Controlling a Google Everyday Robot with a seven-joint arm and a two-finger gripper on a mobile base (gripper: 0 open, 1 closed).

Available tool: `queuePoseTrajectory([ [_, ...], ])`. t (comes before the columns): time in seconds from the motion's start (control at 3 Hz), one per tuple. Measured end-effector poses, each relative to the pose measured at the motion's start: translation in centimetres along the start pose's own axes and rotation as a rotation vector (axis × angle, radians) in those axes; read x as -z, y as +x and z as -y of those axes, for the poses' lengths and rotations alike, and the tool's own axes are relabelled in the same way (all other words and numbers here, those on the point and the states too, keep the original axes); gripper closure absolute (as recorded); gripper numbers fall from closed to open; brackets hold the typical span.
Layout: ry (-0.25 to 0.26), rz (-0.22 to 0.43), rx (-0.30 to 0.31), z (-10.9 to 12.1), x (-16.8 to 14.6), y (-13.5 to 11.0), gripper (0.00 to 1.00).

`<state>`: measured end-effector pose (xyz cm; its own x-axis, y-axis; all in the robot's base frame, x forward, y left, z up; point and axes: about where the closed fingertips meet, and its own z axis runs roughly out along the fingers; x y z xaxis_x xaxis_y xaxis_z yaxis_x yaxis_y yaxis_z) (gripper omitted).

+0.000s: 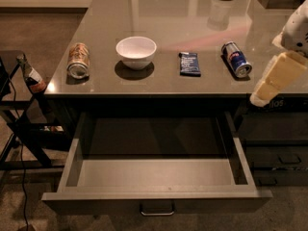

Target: Place redbull can into top drawer

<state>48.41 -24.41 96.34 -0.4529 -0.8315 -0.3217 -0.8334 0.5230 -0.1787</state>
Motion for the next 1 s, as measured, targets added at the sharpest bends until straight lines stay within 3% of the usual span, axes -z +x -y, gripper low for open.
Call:
queuePoseTrajectory([
  [0.33,0.010,-0.017,-0.090,2.2,-1.4,0.7,0.00],
  [0.67,0.010,-0.017,-0.090,2.2,-1.4,0.7,0.00],
  [1.0,0.021,-0.018,-0.148,3.1,-2.6,-0.3,0.00],
])
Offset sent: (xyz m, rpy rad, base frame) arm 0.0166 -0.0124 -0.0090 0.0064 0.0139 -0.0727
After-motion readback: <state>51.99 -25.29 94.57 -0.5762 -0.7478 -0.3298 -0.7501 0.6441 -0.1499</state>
